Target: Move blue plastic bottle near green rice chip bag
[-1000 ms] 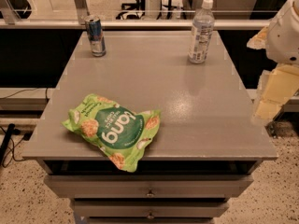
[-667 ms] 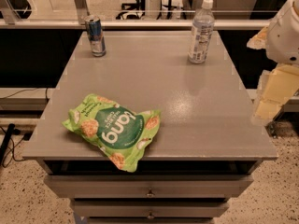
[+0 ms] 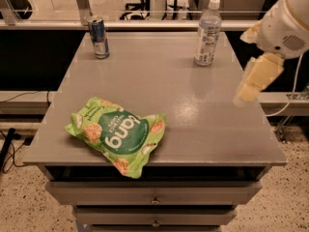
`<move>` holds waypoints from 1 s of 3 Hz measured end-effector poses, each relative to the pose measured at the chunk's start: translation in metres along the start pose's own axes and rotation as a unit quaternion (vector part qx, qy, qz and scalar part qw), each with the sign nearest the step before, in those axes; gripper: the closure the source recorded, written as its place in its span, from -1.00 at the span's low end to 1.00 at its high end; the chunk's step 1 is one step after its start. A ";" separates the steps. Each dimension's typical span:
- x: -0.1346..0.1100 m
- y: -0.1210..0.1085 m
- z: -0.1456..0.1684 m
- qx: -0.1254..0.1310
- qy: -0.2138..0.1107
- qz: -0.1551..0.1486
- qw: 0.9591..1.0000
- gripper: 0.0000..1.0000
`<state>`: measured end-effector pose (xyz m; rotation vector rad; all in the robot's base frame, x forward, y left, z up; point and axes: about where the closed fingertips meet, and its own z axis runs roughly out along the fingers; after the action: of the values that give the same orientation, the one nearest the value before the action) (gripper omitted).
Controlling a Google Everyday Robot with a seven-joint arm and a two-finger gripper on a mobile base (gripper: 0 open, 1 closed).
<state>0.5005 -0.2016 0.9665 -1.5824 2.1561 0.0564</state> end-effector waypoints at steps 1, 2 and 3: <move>-0.019 -0.085 0.045 0.024 -0.078 0.045 0.996 -1.00; -0.031 -0.132 0.072 0.038 -0.123 0.071 0.989 -1.00; -0.039 -0.176 0.091 0.069 -0.154 0.104 0.980 -1.00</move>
Offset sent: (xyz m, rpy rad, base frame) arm 0.2193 0.0026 -0.0251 0.3728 -0.1646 -0.1498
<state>0.7008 -0.1991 0.9411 -1.1801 2.0240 0.1997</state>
